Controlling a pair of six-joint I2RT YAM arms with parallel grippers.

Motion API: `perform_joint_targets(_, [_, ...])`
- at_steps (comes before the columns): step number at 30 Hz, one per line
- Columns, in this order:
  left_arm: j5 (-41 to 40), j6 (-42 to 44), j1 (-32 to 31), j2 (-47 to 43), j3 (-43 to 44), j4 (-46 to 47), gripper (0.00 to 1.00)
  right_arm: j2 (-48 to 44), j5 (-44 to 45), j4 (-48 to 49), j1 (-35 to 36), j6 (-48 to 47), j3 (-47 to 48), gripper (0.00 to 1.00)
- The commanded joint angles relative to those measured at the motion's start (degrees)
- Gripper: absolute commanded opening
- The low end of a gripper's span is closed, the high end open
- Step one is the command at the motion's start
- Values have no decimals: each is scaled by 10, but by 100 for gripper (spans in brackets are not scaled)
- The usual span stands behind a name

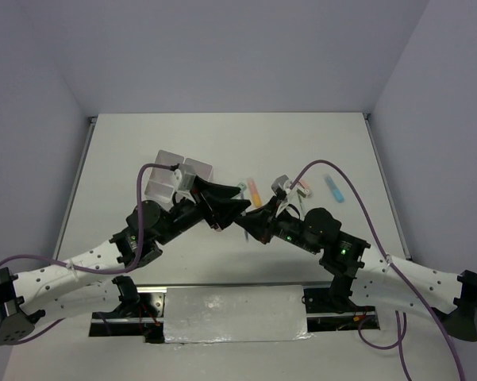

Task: Sort the stationery into containers
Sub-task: Close the pen cap on the pen.

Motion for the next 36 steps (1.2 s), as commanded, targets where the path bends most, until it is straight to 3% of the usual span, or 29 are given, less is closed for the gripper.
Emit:
perform_joint_targets(1, [-23,17,-2,-2,25,18,64,-3,-6,14,-1,-10,17,0])
perform_joint_targets(7, [-29,15,-2,15,32,5,54,-6,-7,13,-1,-11,20,0])
perform_joint_targets(10, [-28,13,-2,16,28,6,42,-6,-7,12,-2,-10,22,0])
perform_joint_targets(12, [-26,13,-2,18,30,4,30,-8,-6,14,-2,-10,21,0])
perform_joint_targets(13, [-22,14,-2,22,31,-1,15,-9,-6,14,-1,-11,21,0])
perform_joint_targets(16, [-11,11,-2,30,34,-9,0,-7,4,10,-1,-17,37,0])
perform_joint_targets(25, [37,-13,-6,54,-12,18,0,49,43,-4,-16,-87,166,0])
perform_joint_targets(36, [14,-15,-49,60,-74,25,0,72,-5,14,-60,-94,274,0])
